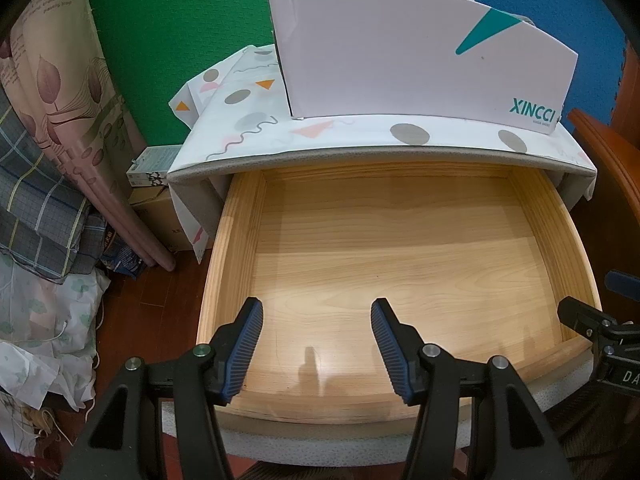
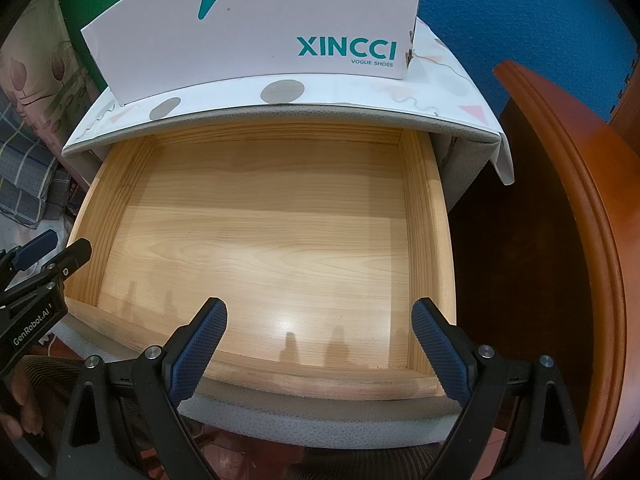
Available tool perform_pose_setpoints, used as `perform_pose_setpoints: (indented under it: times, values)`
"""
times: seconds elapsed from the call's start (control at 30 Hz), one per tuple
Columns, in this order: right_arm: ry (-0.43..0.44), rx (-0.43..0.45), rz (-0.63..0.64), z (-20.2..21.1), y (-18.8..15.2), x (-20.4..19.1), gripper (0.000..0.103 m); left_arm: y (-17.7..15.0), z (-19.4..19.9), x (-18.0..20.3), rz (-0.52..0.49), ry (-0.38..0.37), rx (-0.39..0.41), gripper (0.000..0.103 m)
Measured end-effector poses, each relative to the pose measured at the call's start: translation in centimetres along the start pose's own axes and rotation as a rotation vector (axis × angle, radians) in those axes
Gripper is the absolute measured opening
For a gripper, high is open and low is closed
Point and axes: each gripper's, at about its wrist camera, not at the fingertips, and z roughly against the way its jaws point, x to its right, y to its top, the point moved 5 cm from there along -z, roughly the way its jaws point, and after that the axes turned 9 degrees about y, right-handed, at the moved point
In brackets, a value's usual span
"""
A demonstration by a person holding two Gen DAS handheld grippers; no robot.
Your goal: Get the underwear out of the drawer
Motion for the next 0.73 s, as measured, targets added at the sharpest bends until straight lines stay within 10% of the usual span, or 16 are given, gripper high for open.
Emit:
perform_pose_setpoints:
  times: [0.73]
  values:
    - [0.001,0.0,0.002,0.01,0.03,0.0,0.092,-0.15,0.1,0.39,-0.02,-0.005,0.013,0.058]
